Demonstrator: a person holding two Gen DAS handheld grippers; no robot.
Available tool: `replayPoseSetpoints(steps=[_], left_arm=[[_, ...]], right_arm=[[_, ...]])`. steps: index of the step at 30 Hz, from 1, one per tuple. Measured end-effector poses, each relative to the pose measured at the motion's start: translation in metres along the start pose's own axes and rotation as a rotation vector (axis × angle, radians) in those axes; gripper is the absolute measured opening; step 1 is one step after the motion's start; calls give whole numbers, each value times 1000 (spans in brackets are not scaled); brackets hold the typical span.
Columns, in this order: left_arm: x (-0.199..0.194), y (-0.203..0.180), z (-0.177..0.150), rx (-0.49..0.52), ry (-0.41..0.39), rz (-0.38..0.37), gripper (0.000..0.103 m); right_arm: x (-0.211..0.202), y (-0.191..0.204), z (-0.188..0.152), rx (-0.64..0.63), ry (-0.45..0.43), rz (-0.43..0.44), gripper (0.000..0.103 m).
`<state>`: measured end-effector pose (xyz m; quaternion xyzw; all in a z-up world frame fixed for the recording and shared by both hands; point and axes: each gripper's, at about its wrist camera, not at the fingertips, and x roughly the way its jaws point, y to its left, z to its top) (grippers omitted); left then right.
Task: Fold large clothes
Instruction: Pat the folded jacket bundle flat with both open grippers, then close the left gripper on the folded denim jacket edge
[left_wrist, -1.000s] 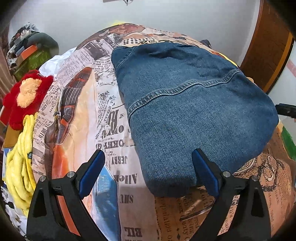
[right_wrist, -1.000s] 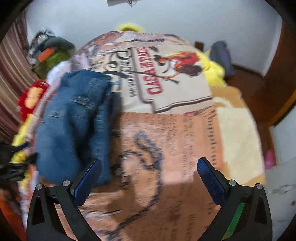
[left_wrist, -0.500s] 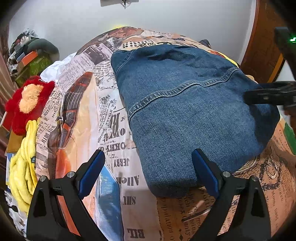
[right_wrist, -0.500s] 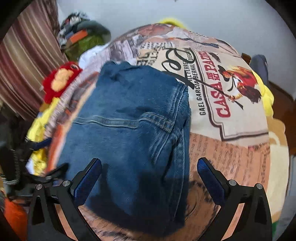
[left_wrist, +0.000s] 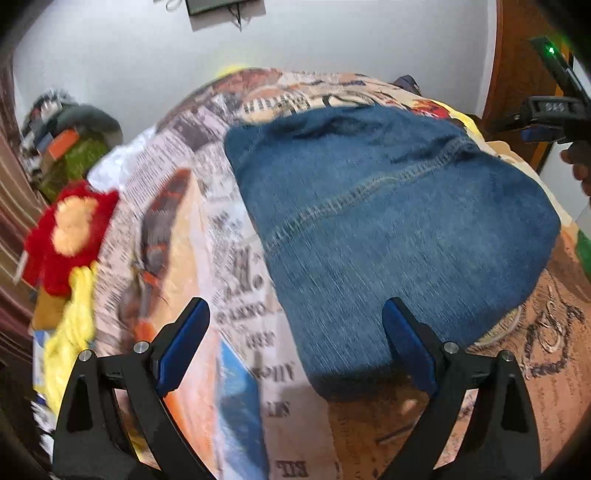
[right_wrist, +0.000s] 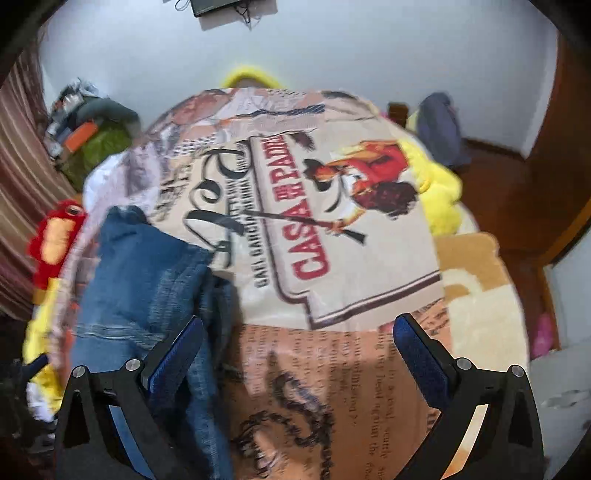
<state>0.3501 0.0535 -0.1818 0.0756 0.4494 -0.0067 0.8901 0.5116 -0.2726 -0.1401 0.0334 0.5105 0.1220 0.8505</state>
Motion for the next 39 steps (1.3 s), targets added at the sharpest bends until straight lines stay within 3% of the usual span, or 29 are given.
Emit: replayPoseSetpoints(steps=[3, 7, 14, 18, 20, 24, 27, 34, 39], left_arm=[[-2, 2, 14, 13, -37, 16, 96], [11, 11, 40, -18, -45, -26, 96], [79, 20, 79, -49, 75, -120, 96], [111, 35, 96, -110, 131, -214, 96], [125, 41, 106, -144, 146, -243, 96], [148, 50, 126, -194, 168, -239, 97], [161, 56, 140, -234, 177, -208, 97], [135, 73, 158, -276, 109, -176, 97], [91, 88, 160, -293, 34, -199, 97]], right_arm=[[-1, 6, 4, -1, 5, 49, 102], [8, 33, 8, -69, 10, 97, 102], [45, 79, 6, -170, 95, 159, 102], [80, 86, 11, -215, 141, 123, 102], [95, 83, 18, -196, 166, 161, 102], [116, 74, 40, -120, 200, 203, 102], [122, 72, 53, -108, 184, 177, 102], [97, 77, 73, -89, 82, 104, 102], [54, 78, 71, -107, 36, 166, 102]])
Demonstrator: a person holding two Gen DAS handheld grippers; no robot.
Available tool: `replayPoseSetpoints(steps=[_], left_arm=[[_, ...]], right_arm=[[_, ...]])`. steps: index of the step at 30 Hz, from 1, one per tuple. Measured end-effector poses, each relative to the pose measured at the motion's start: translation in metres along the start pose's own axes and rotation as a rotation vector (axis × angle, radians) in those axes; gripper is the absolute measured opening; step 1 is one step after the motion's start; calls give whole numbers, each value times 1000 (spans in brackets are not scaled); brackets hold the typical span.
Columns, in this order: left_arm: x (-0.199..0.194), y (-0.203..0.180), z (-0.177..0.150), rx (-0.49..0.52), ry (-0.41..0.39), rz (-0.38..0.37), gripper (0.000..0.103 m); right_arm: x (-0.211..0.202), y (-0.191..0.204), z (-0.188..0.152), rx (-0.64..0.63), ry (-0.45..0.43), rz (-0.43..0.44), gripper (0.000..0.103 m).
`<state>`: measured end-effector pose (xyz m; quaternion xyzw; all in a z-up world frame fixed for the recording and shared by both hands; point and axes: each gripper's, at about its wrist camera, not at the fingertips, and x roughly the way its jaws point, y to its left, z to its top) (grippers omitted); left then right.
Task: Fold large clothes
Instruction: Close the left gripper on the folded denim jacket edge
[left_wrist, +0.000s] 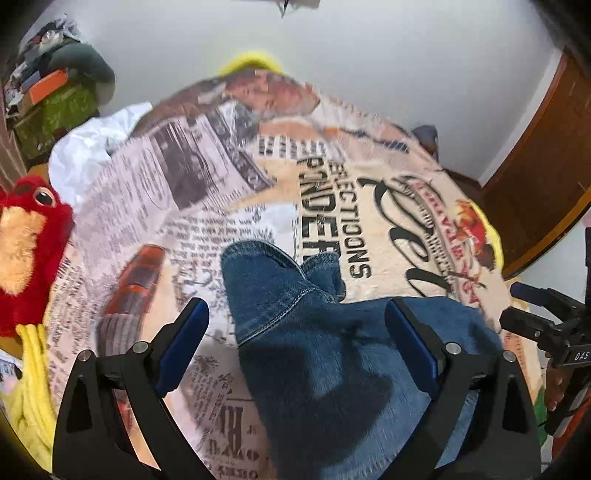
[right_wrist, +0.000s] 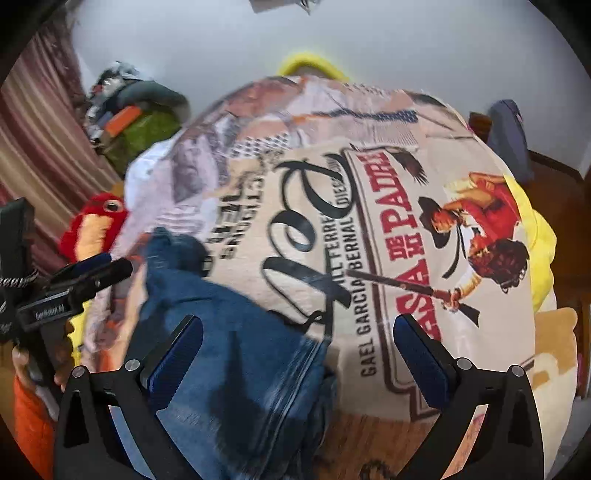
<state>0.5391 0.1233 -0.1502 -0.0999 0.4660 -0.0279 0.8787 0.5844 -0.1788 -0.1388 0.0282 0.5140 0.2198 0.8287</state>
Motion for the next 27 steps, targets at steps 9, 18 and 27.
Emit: replayPoseSetpoints(steps=[9, 18, 27], left_arm=[[-37, 2, -49, 47, 39, -105, 97], [10, 26, -124, -155, 217, -247, 97], [58, 30, -130, -320, 295, -443, 98]], right_arm=[[-24, 1, -49, 5, 69, 116, 103], [24, -16, -102, 81, 244, 200, 103], [62, -28, -90, 182, 303, 326, 103]])
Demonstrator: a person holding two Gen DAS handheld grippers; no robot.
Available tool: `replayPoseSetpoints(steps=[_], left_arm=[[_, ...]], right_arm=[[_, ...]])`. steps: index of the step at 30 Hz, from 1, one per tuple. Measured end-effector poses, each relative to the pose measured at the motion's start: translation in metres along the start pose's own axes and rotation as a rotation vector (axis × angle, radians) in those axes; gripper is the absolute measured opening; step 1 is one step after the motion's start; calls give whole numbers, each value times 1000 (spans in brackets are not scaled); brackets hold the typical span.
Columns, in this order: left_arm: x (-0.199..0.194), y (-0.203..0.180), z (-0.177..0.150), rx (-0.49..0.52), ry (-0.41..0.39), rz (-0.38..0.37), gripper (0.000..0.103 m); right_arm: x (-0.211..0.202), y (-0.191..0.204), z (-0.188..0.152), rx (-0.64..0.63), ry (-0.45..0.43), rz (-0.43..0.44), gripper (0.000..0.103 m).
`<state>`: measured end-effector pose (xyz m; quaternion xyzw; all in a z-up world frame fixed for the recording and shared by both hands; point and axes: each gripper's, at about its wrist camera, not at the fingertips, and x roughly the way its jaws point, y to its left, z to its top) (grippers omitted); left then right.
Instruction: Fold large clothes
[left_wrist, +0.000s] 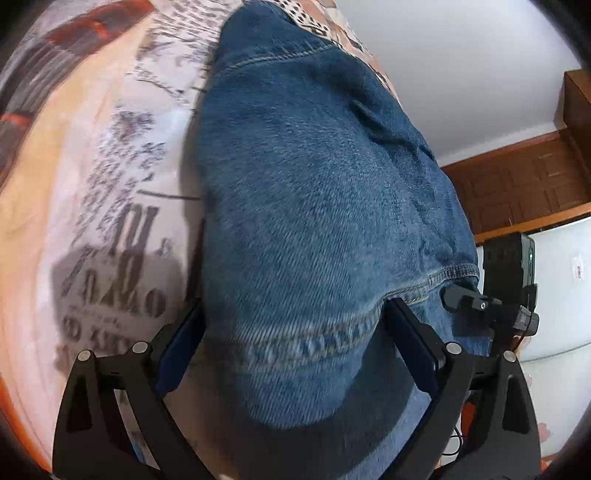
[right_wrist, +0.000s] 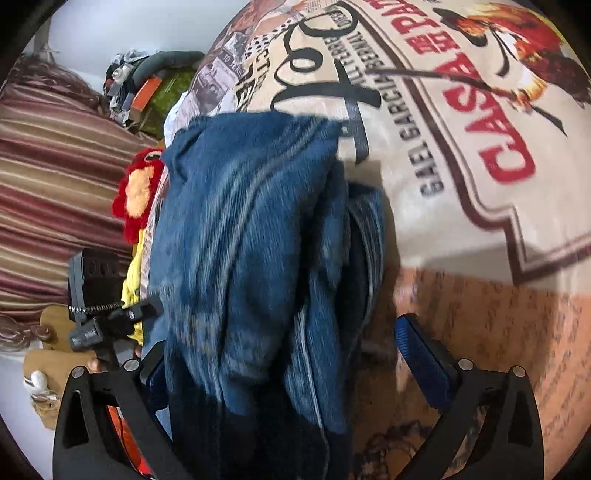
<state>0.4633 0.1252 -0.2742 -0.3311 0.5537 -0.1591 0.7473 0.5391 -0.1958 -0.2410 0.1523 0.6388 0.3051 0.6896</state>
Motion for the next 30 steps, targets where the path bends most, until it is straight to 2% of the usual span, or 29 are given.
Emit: replayPoseSetpoints(steps=[3, 5, 8, 10, 13, 16, 23, 30], left_arm=[[7, -2, 8, -15, 10, -23, 97], [11, -4, 15, -19, 10, -15, 95], [9, -9, 17, -20, 7, 5, 88], [3, -13, 14, -6, -8, 10, 77], [-12, -20, 6, 28, -42, 5, 66], [-30, -31, -1, 76, -66, 16, 61], [-88, -62, -16, 193, -162, 50, 56], [-159, -59, -29, 238, -273, 61, 55]], right_arm=[[6, 12, 6, -59, -8, -26, 101], [10, 17, 8, -87, -18, -22, 93], [11, 16, 10, -51, -16, 14, 79], [9, 18, 8, -47, -20, 39, 64], [-2, 29, 0, -101, -49, 23, 52], [-14, 42, -7, -129, -70, 14, 45], [-40, 92, -22, -215, -126, -10, 41], [-58, 162, -31, -317, -197, -5, 41]])
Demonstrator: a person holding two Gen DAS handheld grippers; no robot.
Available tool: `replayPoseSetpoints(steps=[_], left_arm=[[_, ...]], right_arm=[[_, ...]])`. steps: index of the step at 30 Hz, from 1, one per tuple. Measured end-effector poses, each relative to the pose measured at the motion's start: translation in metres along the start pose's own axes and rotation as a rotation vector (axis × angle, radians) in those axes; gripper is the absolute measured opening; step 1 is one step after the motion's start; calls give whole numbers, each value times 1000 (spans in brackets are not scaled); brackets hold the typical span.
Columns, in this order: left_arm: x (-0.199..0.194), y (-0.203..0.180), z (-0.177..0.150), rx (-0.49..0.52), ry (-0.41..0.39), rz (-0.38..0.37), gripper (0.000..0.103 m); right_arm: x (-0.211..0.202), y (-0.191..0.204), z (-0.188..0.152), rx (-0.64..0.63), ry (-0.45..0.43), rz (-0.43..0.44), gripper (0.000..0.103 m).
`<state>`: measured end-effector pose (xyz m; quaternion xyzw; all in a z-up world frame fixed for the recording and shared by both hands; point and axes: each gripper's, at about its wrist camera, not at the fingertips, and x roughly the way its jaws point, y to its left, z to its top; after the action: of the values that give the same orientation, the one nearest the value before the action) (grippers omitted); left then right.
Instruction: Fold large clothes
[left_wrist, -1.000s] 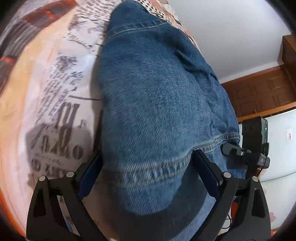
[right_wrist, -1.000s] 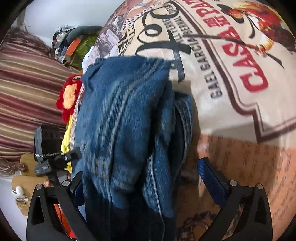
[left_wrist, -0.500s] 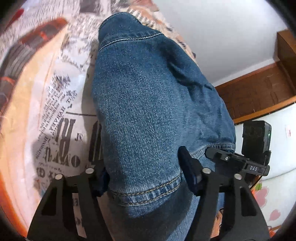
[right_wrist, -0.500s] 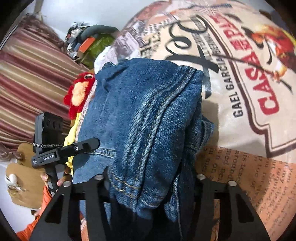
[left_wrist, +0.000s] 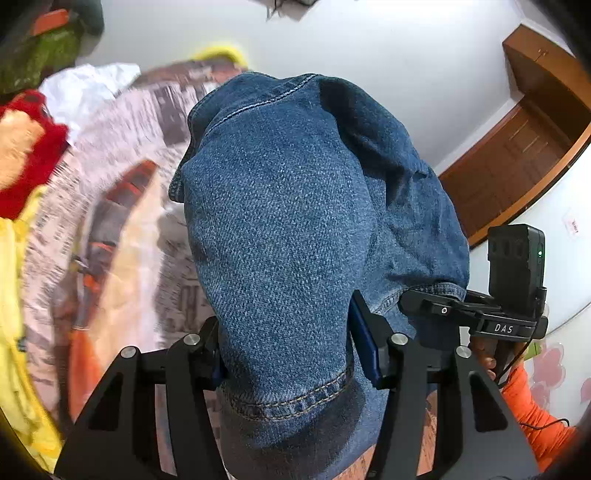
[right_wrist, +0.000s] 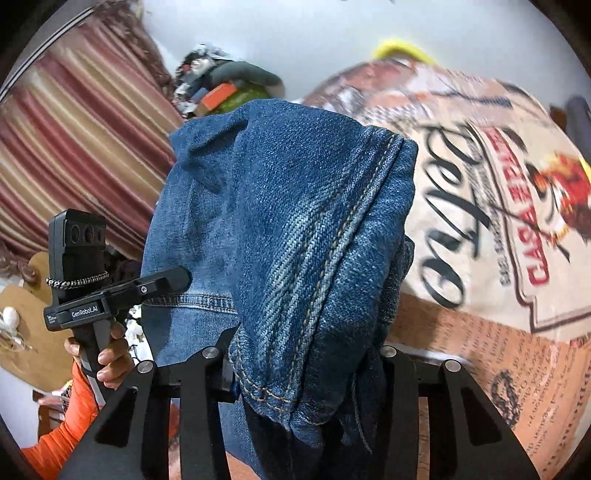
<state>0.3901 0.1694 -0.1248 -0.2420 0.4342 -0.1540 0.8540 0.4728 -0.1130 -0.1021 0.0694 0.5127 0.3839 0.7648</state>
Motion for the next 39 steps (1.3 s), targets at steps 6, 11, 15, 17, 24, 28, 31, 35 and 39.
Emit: replayPoseSetpoints(steps=[6, 11, 15, 17, 24, 28, 31, 35, 39], left_arm=[[-59, 22, -3, -1, -70, 42, 55], [-87, 51, -15, -40, -84, 84, 55], [-97, 79, -31, -86, -72, 112, 55], [-99, 95, -40, -119, -61, 120, 55], [-79, 143, -64, -217, 3, 129, 55], [-59, 164, -73, -261, 34, 120, 55], [-51, 169, -75, -280, 40, 121, 55], [-41, 175, -81, -294, 52, 122, 57], [-37, 175, -87, -293, 49, 132, 60]], right_arm=[[13, 55, 13, -57, -13, 31, 41], [43, 87, 12, -79, 26, 60, 41], [75, 105, 7, -84, 78, 71, 41], [94, 112, 3, -79, 111, 76, 41], [149, 115, -15, -49, 221, 71, 41], [176, 105, -21, -41, 265, 57, 41], [188, 98, -21, -31, 278, 56, 41], [205, 86, -19, -4, 291, 64, 41], [219, 75, -20, 23, 298, 64, 42]])
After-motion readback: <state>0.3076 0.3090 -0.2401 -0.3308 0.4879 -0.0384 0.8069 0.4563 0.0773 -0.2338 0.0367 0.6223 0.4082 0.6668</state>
